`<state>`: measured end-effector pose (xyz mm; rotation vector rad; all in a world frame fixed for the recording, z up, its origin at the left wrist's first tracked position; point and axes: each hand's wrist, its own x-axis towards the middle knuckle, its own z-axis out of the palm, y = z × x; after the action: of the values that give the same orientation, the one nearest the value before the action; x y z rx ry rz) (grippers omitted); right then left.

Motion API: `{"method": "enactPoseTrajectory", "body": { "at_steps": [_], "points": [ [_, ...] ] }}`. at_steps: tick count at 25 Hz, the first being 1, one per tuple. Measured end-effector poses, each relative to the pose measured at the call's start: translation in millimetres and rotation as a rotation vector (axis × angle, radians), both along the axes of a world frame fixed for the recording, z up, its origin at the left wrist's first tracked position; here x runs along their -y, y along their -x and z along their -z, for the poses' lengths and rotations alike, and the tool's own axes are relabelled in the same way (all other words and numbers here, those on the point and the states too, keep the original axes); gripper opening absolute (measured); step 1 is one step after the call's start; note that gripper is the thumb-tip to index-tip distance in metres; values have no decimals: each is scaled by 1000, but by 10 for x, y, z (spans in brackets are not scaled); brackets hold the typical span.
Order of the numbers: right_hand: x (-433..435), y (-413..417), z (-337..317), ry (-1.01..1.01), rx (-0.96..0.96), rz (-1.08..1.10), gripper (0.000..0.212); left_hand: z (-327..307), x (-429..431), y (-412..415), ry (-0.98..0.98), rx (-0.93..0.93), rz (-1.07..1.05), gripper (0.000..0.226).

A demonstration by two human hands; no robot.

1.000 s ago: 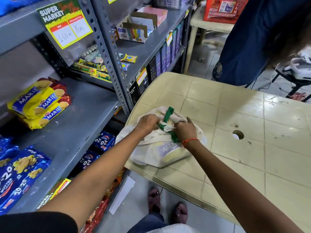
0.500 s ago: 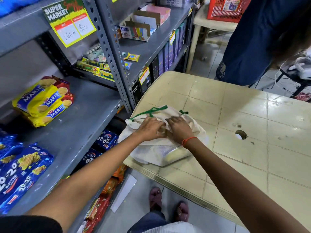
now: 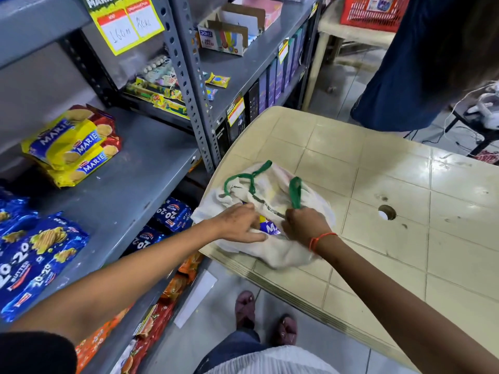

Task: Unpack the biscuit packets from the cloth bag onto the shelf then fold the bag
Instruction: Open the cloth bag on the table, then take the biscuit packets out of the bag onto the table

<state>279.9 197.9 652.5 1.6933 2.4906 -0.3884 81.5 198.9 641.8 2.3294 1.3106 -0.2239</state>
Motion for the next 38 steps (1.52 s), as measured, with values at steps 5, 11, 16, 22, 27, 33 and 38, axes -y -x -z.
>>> {"method": "enactPoseTrajectory", "body": {
  "at_steps": [5, 11, 16, 22, 27, 33, 38],
  "points": [
    [315, -390, 30, 203, 336, 179, 84, 162, 335, 199, 77, -289, -228, 50],
    [298, 145, -44, -110, -251, 62, 44, 195, 222, 53, -9, -254, -213, 97],
    [276, 519, 344, 180, 38, 32, 54, 323, -48, 74, 48, -478, -55, 119],
    [87, -113, 353, 21, 136, 230, 123, 162, -457, 219, -54, -771, -88, 126],
    [-230, -330, 282, 126, 187, 267, 106, -33, -505, -128, -150, -755, -55, 70],
    [-418, -301, 338, 62, -96, 250, 53, 62, -682, -30, -189, -497, -70, 82],
    [-788, -360, 198, 205, -184, 340, 105, -107, -1142, 350, 18, -476, -167, 130]
  ]
}}
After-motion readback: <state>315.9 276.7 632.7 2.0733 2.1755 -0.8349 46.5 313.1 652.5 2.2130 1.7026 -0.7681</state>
